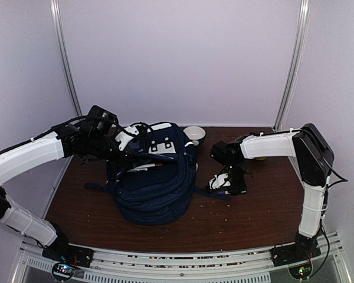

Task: Pack the student bag
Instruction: Pick up the pen from the center of the board.

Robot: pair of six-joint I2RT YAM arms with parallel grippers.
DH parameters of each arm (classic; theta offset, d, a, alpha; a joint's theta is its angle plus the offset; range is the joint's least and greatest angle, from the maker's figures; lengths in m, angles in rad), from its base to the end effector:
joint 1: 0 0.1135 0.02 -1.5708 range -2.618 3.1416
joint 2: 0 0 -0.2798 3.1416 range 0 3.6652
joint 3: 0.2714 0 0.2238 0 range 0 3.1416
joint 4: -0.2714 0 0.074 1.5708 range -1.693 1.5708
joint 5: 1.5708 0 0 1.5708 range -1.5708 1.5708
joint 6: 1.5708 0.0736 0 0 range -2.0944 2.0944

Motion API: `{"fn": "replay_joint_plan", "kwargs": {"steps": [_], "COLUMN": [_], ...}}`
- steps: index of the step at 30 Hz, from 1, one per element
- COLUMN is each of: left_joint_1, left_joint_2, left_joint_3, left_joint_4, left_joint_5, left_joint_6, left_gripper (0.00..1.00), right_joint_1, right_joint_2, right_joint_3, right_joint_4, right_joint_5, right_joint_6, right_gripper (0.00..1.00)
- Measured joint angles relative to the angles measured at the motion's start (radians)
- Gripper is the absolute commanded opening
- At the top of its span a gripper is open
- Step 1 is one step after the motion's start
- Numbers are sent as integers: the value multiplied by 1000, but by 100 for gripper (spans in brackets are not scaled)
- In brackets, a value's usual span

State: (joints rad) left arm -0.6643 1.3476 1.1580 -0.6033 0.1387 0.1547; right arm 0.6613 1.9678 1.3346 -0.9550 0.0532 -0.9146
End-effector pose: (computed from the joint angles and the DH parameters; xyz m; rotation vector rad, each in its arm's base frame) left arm 0.2175 -0.1832 0.3000 1.0145 2.1663 -0.4077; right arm 0.2667 0.2026 0.1448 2.2099 -2.1977 0.0788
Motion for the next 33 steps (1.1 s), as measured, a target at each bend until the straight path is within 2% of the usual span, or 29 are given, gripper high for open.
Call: {"fn": "replay_joint_plan", "kwargs": {"steps": [6,13,19,26,33], "left_joint_1": [0,0,0,0,0], "left_joint_2": [10,13,13,13,13], "left_joint_3": [10,11,11,11,11], "left_joint_4": [-2,-3,-3,-3,-4], "left_joint_5": [8,14,16,16,16], "left_joint_6": [0,0,0,0,0], "left_gripper": [0,0,0,0,0], "right_joint_1": [15,17,19,20,26], "right_joint_2": [-19,-48,-70,-92,-130], "right_joint_3": [-27,-72,-101,-118,-54], "right_joint_4": [16,56,81,93,-5], "right_joint_5": [-14,-17,-19,-19,-61], "right_joint_6": [171,267,297,299,307], "right_gripper": [22,15,8,5,5]}}
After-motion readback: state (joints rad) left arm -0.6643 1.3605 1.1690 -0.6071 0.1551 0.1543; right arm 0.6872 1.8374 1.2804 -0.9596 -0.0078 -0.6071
